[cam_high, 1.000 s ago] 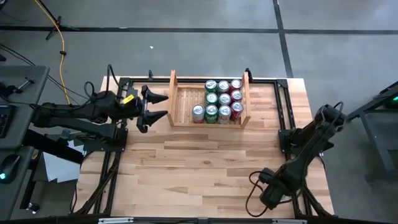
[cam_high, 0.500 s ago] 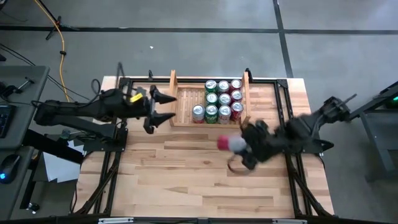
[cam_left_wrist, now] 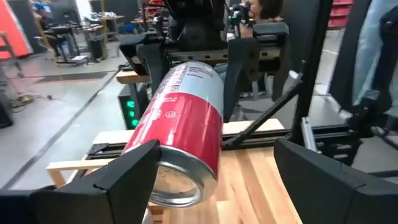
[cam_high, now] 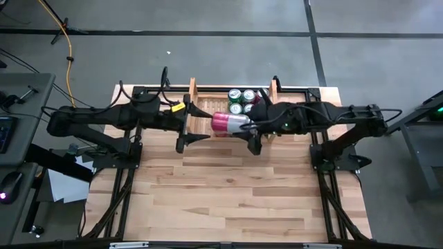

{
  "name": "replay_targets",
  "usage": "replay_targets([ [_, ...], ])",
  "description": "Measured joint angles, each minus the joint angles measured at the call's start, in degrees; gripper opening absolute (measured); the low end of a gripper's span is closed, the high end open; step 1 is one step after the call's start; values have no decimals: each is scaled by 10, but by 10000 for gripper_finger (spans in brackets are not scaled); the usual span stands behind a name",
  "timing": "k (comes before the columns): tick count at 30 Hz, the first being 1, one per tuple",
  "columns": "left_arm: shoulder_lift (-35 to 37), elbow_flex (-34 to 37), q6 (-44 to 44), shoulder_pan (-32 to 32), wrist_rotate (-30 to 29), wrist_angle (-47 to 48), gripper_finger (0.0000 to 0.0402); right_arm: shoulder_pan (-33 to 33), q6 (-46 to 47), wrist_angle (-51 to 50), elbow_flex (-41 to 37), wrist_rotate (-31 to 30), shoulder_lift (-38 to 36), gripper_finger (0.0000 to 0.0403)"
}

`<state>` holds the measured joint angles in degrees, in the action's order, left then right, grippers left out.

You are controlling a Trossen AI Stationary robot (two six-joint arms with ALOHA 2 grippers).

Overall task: Place canned beverage on shelf
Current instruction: Put the pink-white soda can aligned with the other pink-white soda can on the shelf

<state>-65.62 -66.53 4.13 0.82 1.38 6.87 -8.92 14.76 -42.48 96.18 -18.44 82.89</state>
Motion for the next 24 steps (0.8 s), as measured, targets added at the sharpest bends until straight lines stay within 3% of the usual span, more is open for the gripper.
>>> replay_targets([
  [11,-5,-5,11,0,-36,-8,310,1,-14,41,1,39,21,278],
  [18,-5,-4,-22,-1,-13,19,310,3,-33,46,0,15,24,278],
  [24,-4,-5,-19,-1,-4,23,310,6,-47,72,0,35,25,278],
])
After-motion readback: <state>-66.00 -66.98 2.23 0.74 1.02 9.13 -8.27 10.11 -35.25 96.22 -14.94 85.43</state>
